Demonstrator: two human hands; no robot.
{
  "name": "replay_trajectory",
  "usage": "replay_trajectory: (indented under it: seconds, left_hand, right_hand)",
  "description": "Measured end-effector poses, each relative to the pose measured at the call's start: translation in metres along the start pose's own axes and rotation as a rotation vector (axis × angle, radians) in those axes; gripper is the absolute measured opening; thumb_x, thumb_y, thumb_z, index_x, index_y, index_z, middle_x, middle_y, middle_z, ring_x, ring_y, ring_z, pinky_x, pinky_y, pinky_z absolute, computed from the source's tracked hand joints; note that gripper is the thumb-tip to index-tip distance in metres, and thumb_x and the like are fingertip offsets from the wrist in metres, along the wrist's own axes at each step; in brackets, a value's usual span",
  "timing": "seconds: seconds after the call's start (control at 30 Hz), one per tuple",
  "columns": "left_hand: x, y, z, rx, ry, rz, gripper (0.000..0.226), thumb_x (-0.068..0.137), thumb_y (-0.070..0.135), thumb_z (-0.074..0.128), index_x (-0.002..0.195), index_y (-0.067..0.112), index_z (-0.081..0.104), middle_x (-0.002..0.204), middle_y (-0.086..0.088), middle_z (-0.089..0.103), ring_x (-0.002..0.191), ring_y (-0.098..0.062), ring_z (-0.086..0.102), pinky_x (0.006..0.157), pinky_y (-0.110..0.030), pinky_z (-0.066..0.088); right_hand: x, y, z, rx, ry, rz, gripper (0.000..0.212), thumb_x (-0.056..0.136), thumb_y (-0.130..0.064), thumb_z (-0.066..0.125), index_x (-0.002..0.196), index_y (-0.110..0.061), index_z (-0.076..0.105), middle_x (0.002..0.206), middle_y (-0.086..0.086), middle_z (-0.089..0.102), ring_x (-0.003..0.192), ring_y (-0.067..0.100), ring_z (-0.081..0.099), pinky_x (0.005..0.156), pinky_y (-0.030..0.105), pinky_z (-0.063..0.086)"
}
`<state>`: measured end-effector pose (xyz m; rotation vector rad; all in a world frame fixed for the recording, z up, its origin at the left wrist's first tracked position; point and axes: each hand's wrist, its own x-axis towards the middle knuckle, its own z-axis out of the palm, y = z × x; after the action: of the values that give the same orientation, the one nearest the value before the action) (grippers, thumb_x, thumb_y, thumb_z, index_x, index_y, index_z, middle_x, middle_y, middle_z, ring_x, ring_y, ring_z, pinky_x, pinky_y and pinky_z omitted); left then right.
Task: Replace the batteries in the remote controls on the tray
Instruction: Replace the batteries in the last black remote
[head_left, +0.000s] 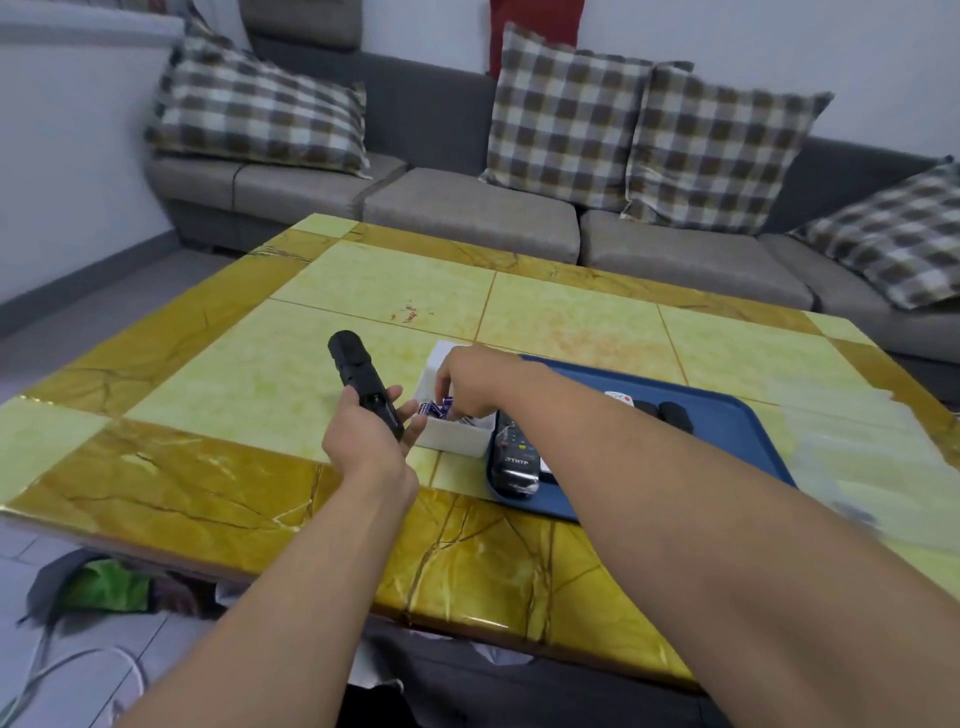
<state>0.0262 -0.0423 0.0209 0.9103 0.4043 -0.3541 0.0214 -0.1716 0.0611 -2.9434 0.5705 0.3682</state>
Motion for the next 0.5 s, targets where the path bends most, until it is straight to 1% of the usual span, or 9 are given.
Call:
replay_trajectory:
  seconds: [0.07, 0.13, 0.2, 0.27, 0.33, 0.37, 0.5]
  left_hand:
    - [-0.0001, 0.0006, 0.0026, -0.001, -0.001, -0.004, 0.026, 0.105, 0.031, 0.045, 0.094, 0.016, 0.063, 0.084, -0.008, 0.070, 0.061, -0.019, 0.062, 0.049, -0.026, 0.056]
    - [-0.0001, 0.0006, 0.0043, -0.002, 0.000, -0.003, 0.025, 0.105, 0.031, 0.046, 0.098, 0.014, 0.064, 0.084, -0.009, 0.071, 0.061, -0.019, 0.062, 0.049, -0.026, 0.057]
    - [-0.0003, -0.0002, 0.0047, 0.001, 0.002, 0.002, 0.025, 0.105, 0.031, 0.045, 0.098, 0.015, 0.064, 0.083, -0.008, 0.071, 0.061, -0.019, 0.063, 0.049, -0.026, 0.057]
    - [-0.0002, -0.0005, 0.0043, 0.000, 0.008, 0.007, 0.025, 0.105, 0.031, 0.045, 0.098, 0.016, 0.063, 0.083, -0.008, 0.071, 0.062, -0.019, 0.063, 0.050, -0.026, 0.057]
    - [-0.0006, -0.0004, 0.0040, 0.001, 0.006, 0.007, 0.024, 0.105, 0.031, 0.046, 0.098, 0.016, 0.063, 0.084, -0.009, 0.072, 0.062, -0.019, 0.064, 0.050, -0.027, 0.057]
    - [-0.0010, -0.0006, 0.0039, 0.002, 0.005, 0.007, 0.025, 0.105, 0.031, 0.046, 0.097, 0.016, 0.064, 0.084, -0.009, 0.072, 0.062, -0.019, 0.064, 0.051, -0.027, 0.057]
    - [-0.0031, -0.0018, 0.0035, 0.005, 0.003, 0.013, 0.024, 0.105, 0.031, 0.045, 0.096, 0.017, 0.063, 0.084, -0.009, 0.072, 0.059, -0.018, 0.063, 0.051, -0.027, 0.057]
  right_hand:
    - [0.0036, -0.0034, 0.0033, 0.031, -0.016, -0.009, 0.030, 0.082, -0.008, 0.072, 0.086, -0.037, 0.072, 0.077, -0.013, 0.059, 0.081, 0.018, 0.065, 0.059, 0.027, 0.050]
    - [0.0044, -0.0041, 0.0057, 0.028, -0.031, -0.022, 0.037, 0.084, -0.004, 0.064, 0.090, -0.039, 0.073, 0.076, -0.013, 0.058, 0.077, 0.015, 0.062, 0.058, 0.027, 0.048]
    - [0.0042, -0.0030, 0.0071, 0.012, -0.081, -0.034, 0.045, 0.085, 0.001, 0.056, 0.103, -0.036, 0.073, 0.082, -0.010, 0.059, 0.081, 0.016, 0.060, 0.063, 0.028, 0.050]
    - [0.0023, -0.0023, 0.0073, 0.029, -0.104, -0.045, 0.049, 0.085, 0.004, 0.053, 0.109, -0.033, 0.072, 0.094, -0.005, 0.065, 0.090, 0.017, 0.063, 0.073, 0.031, 0.057]
    - [0.0018, -0.0020, 0.0074, 0.056, -0.084, -0.049, 0.048, 0.084, 0.004, 0.054, 0.107, -0.034, 0.072, 0.105, -0.003, 0.069, 0.096, 0.019, 0.065, 0.083, 0.036, 0.059]
    - [0.0016, -0.0023, 0.0075, 0.063, -0.067, -0.049, 0.047, 0.083, 0.003, 0.056, 0.105, -0.036, 0.072, 0.105, -0.004, 0.069, 0.097, 0.019, 0.066, 0.084, 0.037, 0.059]
    - [0.0035, -0.0023, 0.0063, 0.051, 0.002, -0.043, 0.039, 0.076, -0.001, 0.071, 0.087, -0.038, 0.068, 0.096, -0.007, 0.065, 0.089, 0.018, 0.067, 0.079, 0.039, 0.061]
